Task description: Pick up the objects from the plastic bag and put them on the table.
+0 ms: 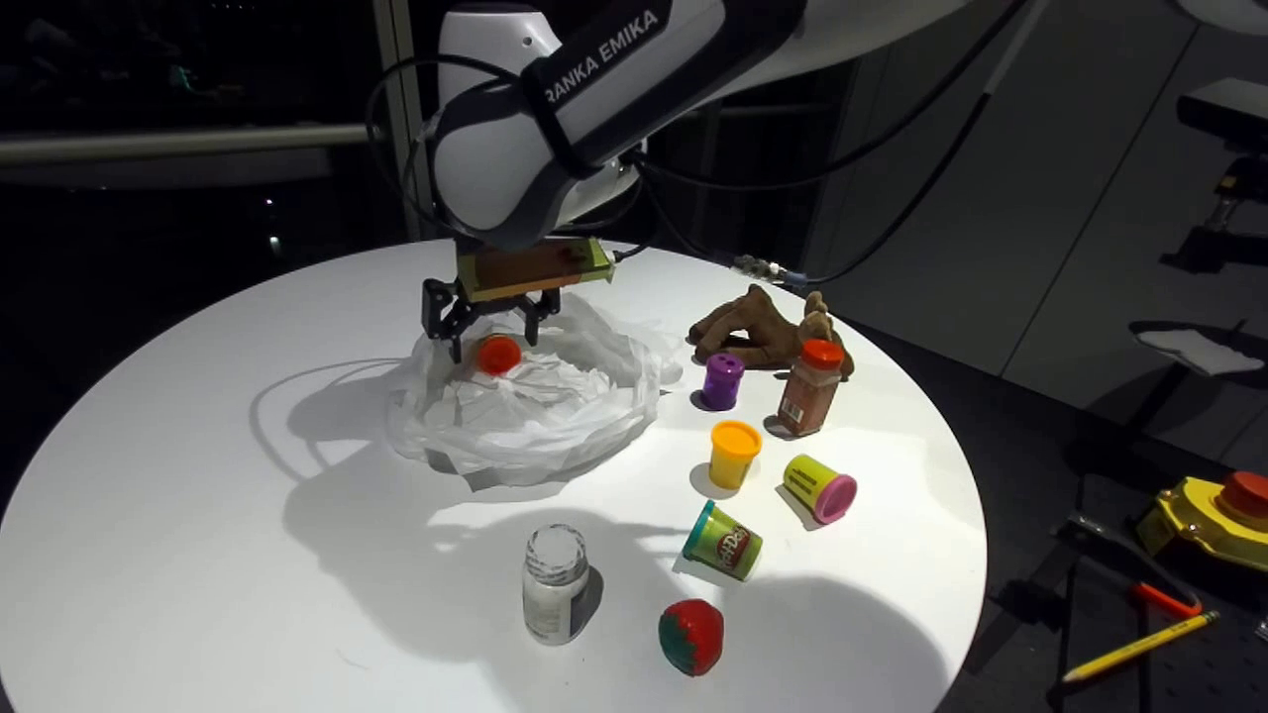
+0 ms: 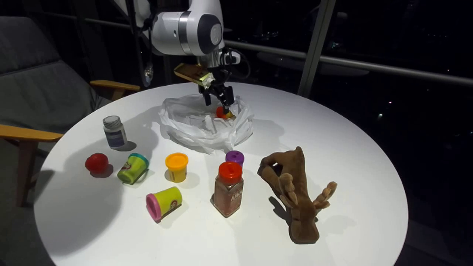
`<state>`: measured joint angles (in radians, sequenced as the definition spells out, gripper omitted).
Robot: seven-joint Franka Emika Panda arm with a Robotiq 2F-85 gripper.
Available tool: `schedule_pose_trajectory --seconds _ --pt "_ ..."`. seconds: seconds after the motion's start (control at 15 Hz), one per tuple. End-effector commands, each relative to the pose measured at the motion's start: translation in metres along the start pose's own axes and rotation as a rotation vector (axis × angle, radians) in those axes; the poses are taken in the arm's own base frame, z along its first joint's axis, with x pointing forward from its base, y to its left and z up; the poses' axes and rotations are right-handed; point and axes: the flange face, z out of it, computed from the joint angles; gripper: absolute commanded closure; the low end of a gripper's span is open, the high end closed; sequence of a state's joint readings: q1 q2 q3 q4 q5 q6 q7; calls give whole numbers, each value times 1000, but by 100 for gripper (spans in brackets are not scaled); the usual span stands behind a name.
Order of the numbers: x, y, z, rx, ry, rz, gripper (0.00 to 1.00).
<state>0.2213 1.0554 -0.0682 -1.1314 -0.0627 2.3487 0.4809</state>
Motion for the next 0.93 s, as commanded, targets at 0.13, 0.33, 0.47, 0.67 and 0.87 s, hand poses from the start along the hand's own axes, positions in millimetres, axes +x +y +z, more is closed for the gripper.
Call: schedule_pose_trajectory --seconds 0.13,0.33,0.47,0.67,0.87 --pt "13 -2 9 -54 -17 11 29" --pt "14 0 15 -78 -30 11 52" --pt "16 1 16 -91 -25 9 68" --pt "20 -1 10 -95 -15 7 71" --pt "21 -4 3 -89 -10 8 71"
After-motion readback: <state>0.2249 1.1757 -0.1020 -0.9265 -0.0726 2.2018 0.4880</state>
